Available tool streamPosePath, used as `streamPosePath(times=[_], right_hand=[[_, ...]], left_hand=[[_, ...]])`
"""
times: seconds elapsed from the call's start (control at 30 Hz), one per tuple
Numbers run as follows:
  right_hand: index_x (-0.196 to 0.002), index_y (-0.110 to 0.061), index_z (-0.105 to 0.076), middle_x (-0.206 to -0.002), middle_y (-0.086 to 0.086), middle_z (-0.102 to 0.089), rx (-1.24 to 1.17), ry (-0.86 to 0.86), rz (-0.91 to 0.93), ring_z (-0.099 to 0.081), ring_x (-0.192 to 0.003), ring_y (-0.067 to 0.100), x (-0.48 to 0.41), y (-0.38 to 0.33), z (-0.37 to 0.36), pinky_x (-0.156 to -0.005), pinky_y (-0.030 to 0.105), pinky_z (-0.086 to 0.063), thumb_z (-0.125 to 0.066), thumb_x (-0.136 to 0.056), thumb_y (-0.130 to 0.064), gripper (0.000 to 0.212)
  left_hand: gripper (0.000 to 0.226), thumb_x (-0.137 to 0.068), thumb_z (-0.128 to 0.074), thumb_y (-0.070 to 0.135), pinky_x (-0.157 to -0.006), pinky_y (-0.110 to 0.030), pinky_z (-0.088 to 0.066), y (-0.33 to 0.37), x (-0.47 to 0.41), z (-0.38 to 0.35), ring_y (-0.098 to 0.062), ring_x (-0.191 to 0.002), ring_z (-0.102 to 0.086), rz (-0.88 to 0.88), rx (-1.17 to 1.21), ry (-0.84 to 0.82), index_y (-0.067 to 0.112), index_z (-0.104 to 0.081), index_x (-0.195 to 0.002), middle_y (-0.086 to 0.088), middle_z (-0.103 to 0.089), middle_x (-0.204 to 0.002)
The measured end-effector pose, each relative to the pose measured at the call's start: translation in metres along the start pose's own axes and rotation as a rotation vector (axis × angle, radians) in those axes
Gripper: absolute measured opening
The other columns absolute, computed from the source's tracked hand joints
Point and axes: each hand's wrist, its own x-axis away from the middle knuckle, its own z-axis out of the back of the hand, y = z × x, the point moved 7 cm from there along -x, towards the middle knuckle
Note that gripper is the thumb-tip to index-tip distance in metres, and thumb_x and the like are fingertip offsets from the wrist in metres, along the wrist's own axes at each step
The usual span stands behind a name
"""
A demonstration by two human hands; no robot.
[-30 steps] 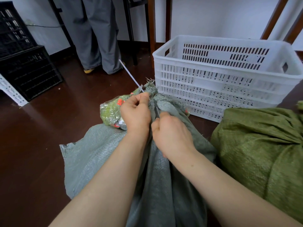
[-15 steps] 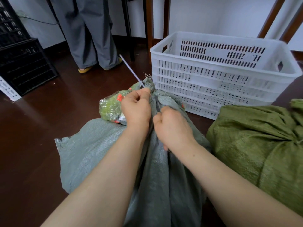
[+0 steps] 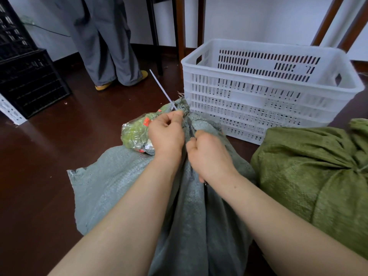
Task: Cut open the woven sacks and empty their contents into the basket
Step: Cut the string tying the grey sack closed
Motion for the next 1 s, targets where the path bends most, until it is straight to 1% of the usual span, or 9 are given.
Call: streamPosePath(times=[0.13,0.27,0.33,0.47,0.53,0.63,0.73,0.83,1.0], right_hand=[[-0.087,-0.013,-0.04,-0.08,0.006,-0.053,0.024,-0.033,0.043,-0.059,-0.069,0.033,0.008,-0.007,-0.008,-0.061,0.03,-0.044,-0.032,-0.098,-0.024,0.018],[-0.072,-0.016,-0.034,-0.069,0.005,-0.053,0.01,0.006,-0.015,-0.062,-0.06,0.031,-0.002,0.003,0.001,-0.055,0.03,-0.044,-0.033,-0.097,-0.023,0.026],[-0.068,-0.018,-0.031,-0.068,0.004,-0.049,0.01,0.006,-0.005,-0.062,-0.063,0.033,-0.001,0.0,0.002,-0.056,0.03,-0.043,-0.033,-0.097,-0.022,0.029],[-0.083,-0.013,-0.04,-0.081,0.006,-0.052,-0.001,-0.032,0.047,-0.062,-0.077,0.037,0.011,-0.01,-0.005,-0.066,0.036,-0.051,-0.032,-0.098,-0.023,0.019],[-0.082,-0.012,-0.039,-0.081,0.007,-0.052,-0.007,-0.03,0.031,-0.063,-0.076,0.038,0.009,-0.006,-0.004,-0.065,0.037,-0.051,-0.033,-0.098,-0.023,0.02],[-0.07,-0.017,-0.034,-0.067,0.004,-0.05,-0.032,0.0,-0.017,-0.065,-0.058,0.033,0.0,0.003,0.001,-0.052,0.03,-0.045,-0.034,-0.097,-0.022,0.028],[-0.073,-0.016,-0.037,-0.072,0.005,-0.052,-0.041,-0.002,0.0,-0.064,-0.068,0.036,0.001,-0.001,-0.001,-0.059,0.035,-0.05,-0.034,-0.097,-0.023,0.025],[-0.081,-0.013,-0.039,-0.077,0.007,-0.051,-0.039,-0.007,0.047,-0.062,-0.074,0.038,0.009,-0.008,-0.006,-0.063,0.035,-0.05,-0.034,-0.097,-0.023,0.02],[-0.071,-0.016,-0.035,-0.065,0.006,-0.051,-0.065,0.004,-0.025,-0.06,-0.044,0.028,0.0,0.004,0.0,-0.046,0.029,-0.045,-0.032,-0.098,-0.022,0.028]], left_hand=[[0.022,-0.087,-0.065,0.012,-0.087,-0.041,-0.052,0.0,-0.01,0.008,-0.016,-0.078,-0.058,0.006,0.041,0.066,0.015,-0.065,-0.066,-0.001,-0.062,-0.067],[0.024,-0.089,-0.063,0.016,-0.078,-0.044,-0.054,-0.001,-0.001,-0.002,-0.017,-0.067,-0.056,-0.018,-0.02,0.002,0.019,-0.063,-0.065,-0.005,-0.062,-0.067],[0.023,-0.088,-0.064,0.015,-0.082,-0.045,-0.054,0.0,-0.002,0.0,-0.017,-0.07,-0.059,-0.005,-0.016,0.011,0.021,-0.064,-0.065,-0.002,-0.063,-0.066],[0.027,-0.084,-0.065,0.013,-0.099,-0.052,-0.046,0.001,-0.012,0.011,-0.03,-0.105,-0.064,0.006,0.03,0.077,0.02,-0.065,-0.058,-0.01,-0.071,-0.078],[0.026,-0.087,-0.065,0.013,-0.091,-0.047,-0.052,0.002,-0.009,0.007,-0.023,-0.088,-0.065,0.003,0.011,0.053,0.019,-0.063,-0.061,-0.012,-0.068,-0.077],[0.024,-0.089,-0.064,0.016,-0.07,-0.037,-0.051,0.004,0.001,-0.002,-0.017,-0.065,-0.052,-0.021,-0.02,-0.007,0.019,-0.063,-0.065,-0.004,-0.058,-0.063],[0.025,-0.087,-0.066,0.015,-0.076,-0.037,-0.051,0.004,-0.003,0.003,-0.018,-0.069,-0.057,0.0,-0.003,0.021,0.02,-0.063,-0.062,0.0,-0.058,-0.061],[0.027,-0.083,-0.067,0.015,-0.094,-0.047,-0.05,0.003,-0.013,0.009,-0.025,-0.09,-0.066,0.016,0.03,0.055,0.019,-0.062,-0.057,-0.002,-0.063,-0.066],[0.024,-0.088,-0.064,0.016,-0.077,-0.047,-0.055,0.002,-0.002,-0.001,-0.02,-0.068,-0.056,-0.012,-0.013,0.004,0.019,-0.063,-0.064,-0.011,-0.062,-0.069]])
